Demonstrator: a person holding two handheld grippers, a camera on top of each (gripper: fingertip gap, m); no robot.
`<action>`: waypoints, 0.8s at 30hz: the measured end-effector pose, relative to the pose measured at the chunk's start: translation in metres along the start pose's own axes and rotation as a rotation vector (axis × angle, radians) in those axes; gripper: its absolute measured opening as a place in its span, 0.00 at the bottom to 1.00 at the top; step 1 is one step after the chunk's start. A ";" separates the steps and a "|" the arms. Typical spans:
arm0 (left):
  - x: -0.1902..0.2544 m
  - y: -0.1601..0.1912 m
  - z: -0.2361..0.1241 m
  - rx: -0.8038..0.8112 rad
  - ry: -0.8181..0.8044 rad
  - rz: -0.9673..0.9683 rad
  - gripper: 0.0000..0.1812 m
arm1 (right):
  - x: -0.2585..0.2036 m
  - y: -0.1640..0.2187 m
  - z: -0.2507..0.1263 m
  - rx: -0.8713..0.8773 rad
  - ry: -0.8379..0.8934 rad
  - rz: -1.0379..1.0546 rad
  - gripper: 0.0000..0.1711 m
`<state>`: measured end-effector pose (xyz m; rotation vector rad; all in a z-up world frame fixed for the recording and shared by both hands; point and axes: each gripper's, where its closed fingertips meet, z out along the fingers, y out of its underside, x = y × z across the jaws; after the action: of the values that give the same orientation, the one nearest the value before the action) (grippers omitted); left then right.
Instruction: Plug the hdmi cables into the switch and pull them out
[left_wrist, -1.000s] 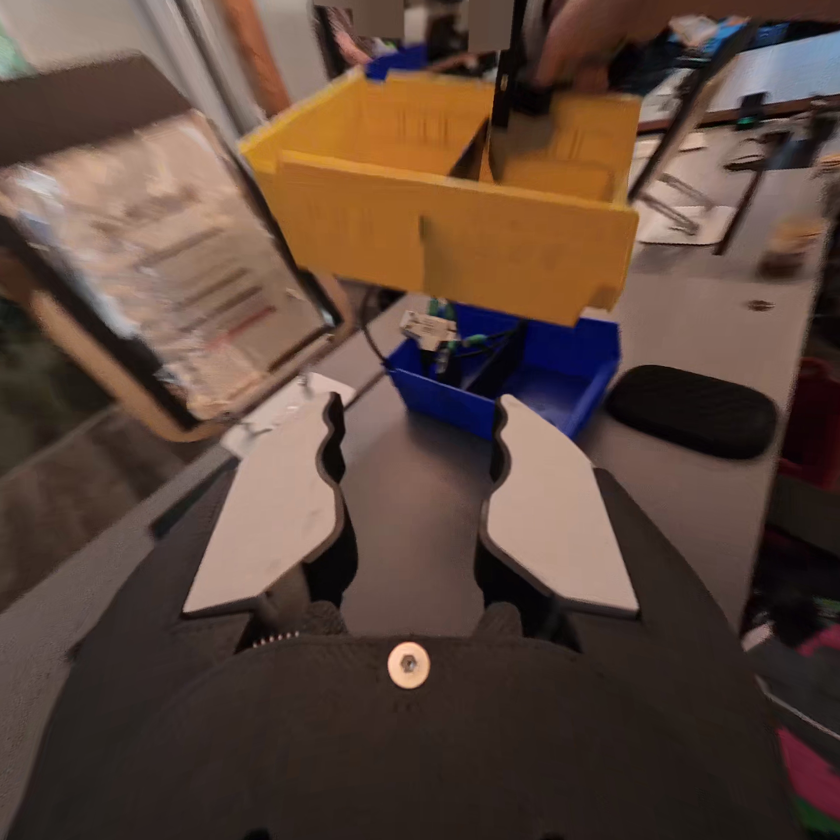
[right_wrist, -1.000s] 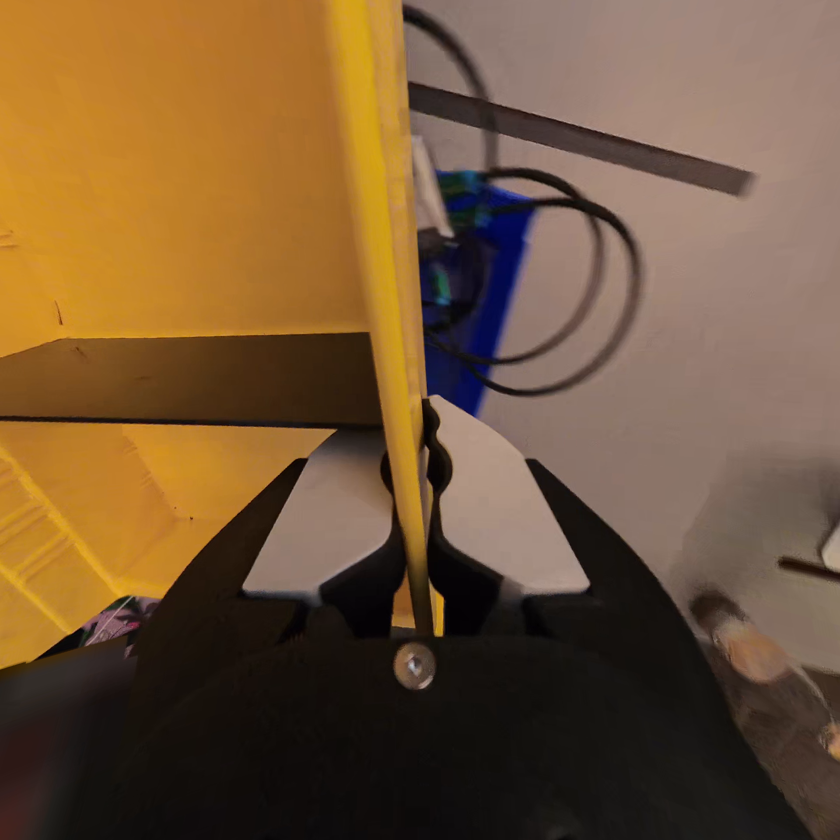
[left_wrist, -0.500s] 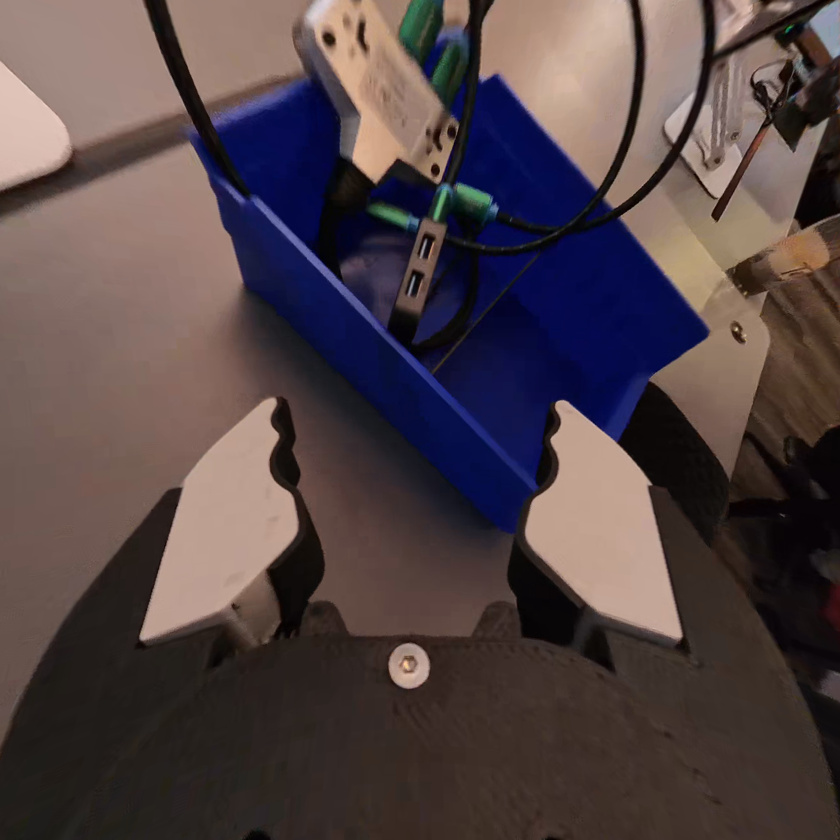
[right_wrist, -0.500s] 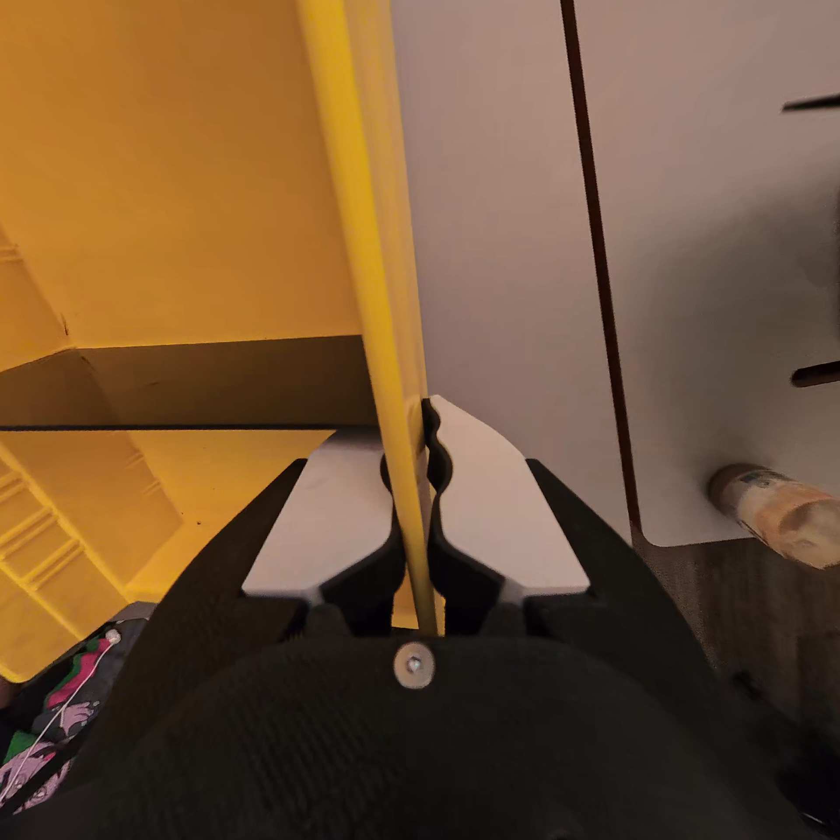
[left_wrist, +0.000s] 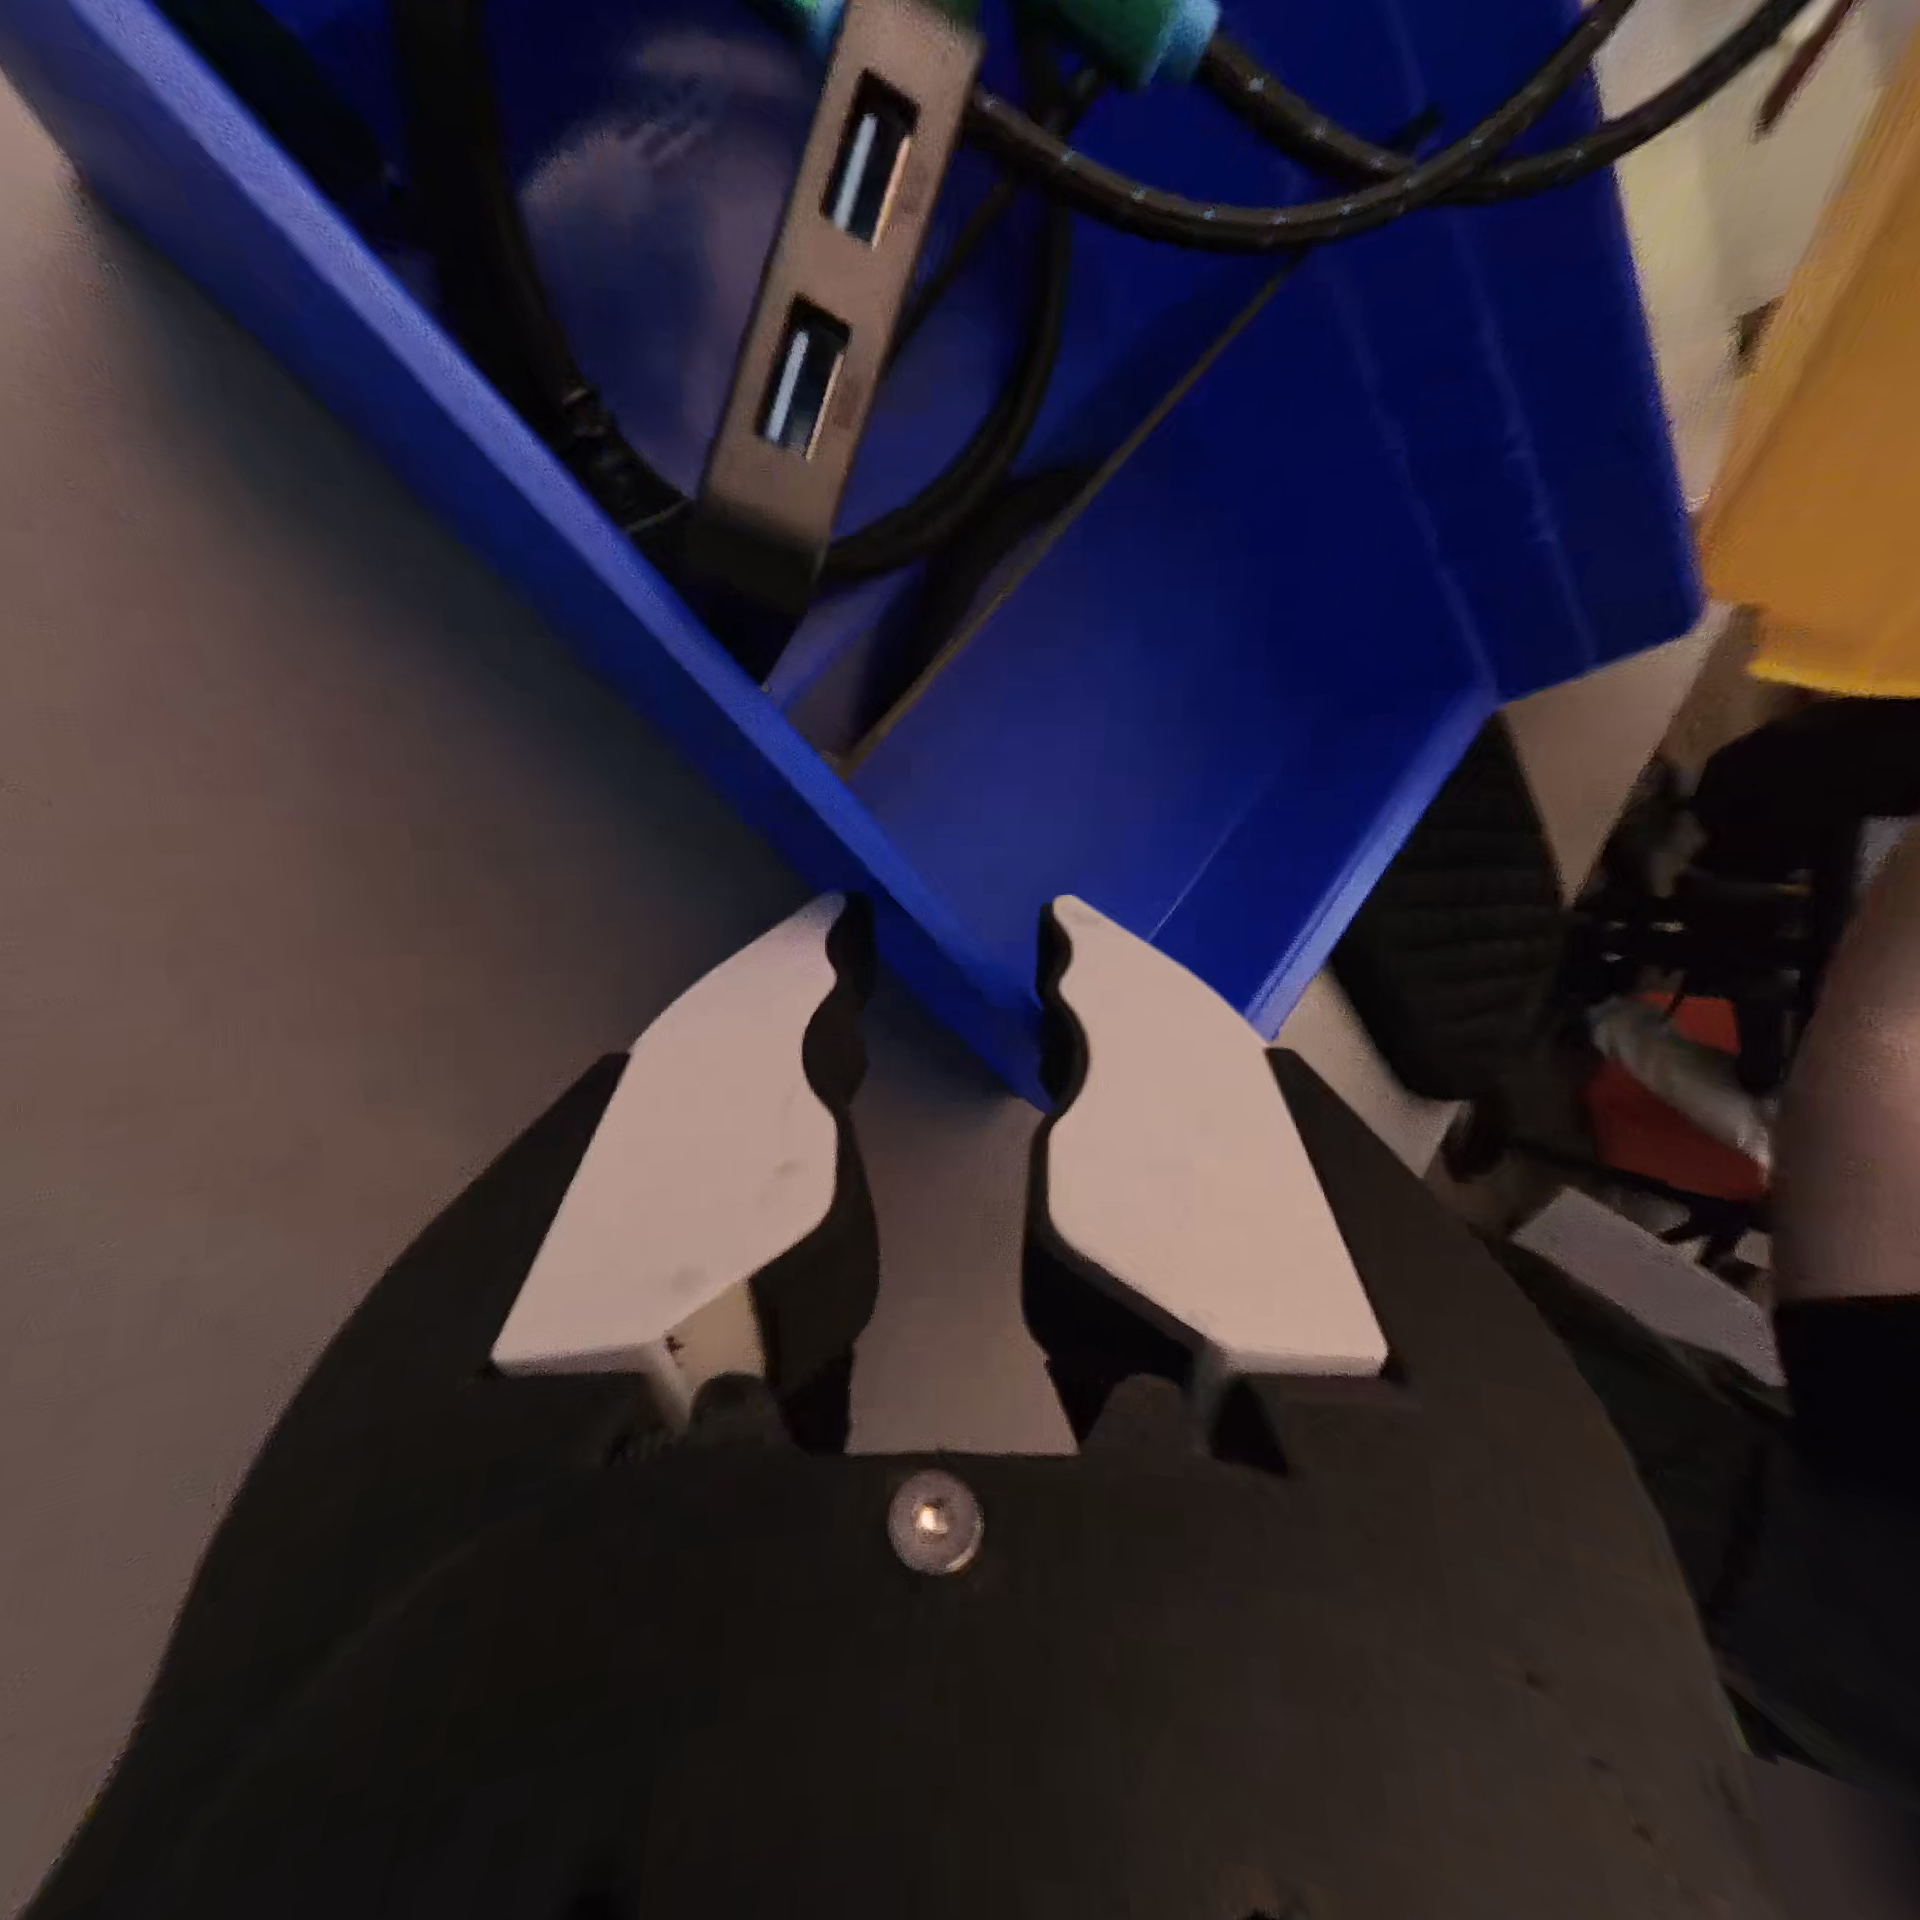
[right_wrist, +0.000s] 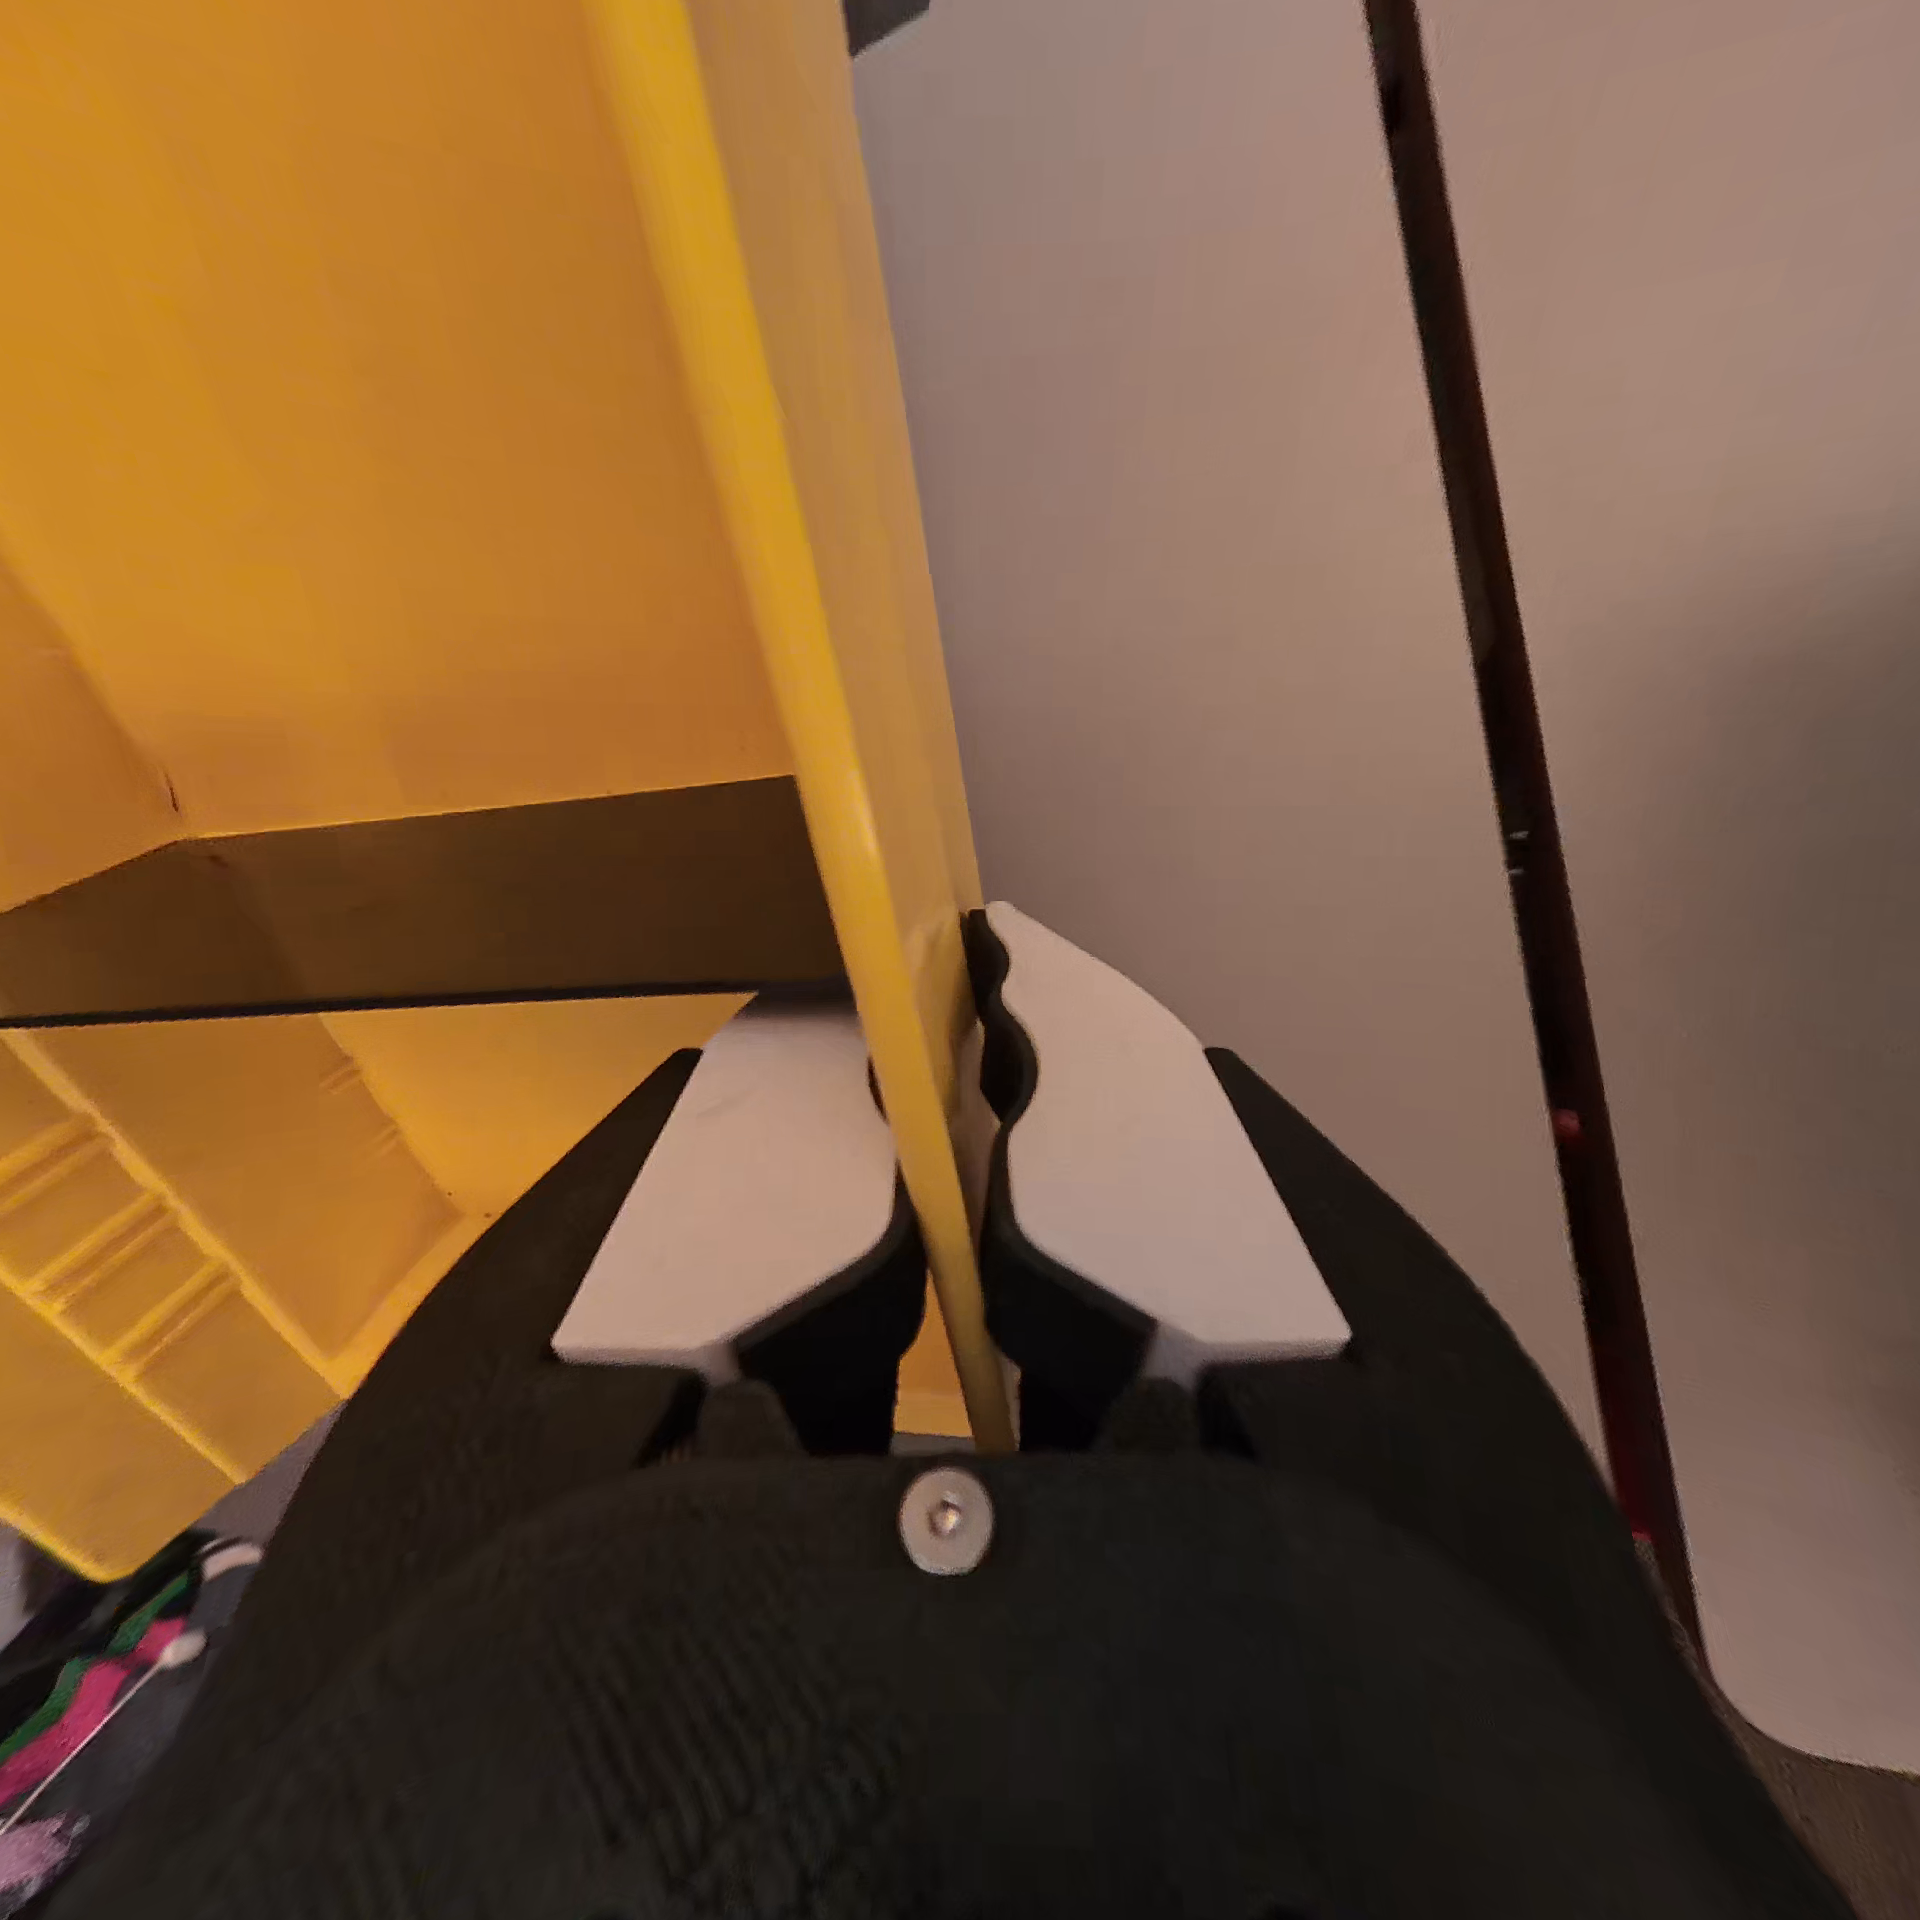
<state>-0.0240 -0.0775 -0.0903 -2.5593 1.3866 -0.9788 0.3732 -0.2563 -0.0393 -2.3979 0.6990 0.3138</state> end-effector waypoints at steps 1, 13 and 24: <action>-0.006 0.003 -0.006 -0.017 -0.038 0.011 0.14 | 0.002 0.001 -0.004 0.019 0.022 -0.009 0.03; -0.131 0.047 -0.112 0.185 -0.286 -0.133 0.04 | -0.032 0.036 0.053 -0.175 0.086 -0.136 0.03; -0.226 0.126 -0.209 0.351 -0.282 -0.354 0.05 | -0.070 0.042 0.120 -0.405 0.171 -0.100 0.03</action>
<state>-0.3215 0.0708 -0.0802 -2.5806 0.6405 -0.7715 0.2858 -0.1813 -0.1276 -2.8619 0.6353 0.2262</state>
